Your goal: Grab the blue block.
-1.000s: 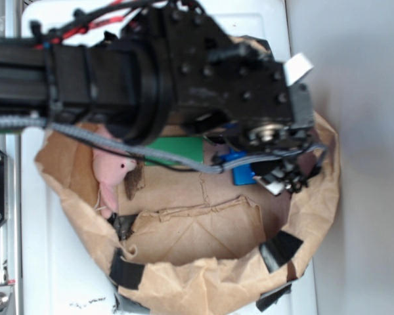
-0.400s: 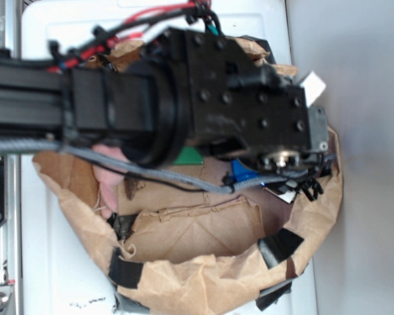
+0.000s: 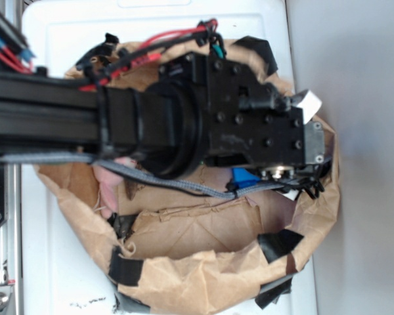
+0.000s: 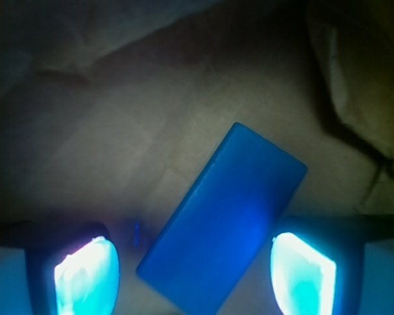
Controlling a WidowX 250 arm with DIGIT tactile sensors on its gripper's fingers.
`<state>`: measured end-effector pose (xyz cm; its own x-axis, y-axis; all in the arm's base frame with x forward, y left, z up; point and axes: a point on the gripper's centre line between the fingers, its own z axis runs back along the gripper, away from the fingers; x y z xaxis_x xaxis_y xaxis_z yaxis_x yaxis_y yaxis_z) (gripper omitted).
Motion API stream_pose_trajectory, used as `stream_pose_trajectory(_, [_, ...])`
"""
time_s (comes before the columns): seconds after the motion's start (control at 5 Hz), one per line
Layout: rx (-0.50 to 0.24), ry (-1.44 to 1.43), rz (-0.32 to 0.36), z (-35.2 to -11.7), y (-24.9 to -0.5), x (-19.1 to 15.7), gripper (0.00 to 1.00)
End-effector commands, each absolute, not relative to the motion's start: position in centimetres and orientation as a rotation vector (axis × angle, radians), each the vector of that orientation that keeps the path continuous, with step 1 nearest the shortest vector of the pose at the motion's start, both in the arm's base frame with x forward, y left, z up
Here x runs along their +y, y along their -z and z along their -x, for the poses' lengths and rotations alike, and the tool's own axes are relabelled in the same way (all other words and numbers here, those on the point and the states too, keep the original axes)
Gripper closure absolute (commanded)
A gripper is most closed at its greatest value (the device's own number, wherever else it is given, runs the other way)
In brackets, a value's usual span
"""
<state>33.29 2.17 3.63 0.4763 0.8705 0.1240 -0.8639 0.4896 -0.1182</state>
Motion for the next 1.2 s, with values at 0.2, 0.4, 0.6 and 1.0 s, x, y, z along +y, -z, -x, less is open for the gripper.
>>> stream_pose_trajectory(0.2, [-0.184,-1.038,0.044,-33.71,-2.93,2.19,0.18])
stream_pose_trajectory(0.4, [-0.218,-1.032,0.056,-33.76,-2.74,2.31,1.0])
stream_pose_trajectory(0.6, [-0.288,-1.014,0.081,-33.98,-2.54,2.45,1.0])
stream_pose_trajectory(1.0, [-0.296,-0.995,0.099,-34.37,-2.64,2.5,1.0])
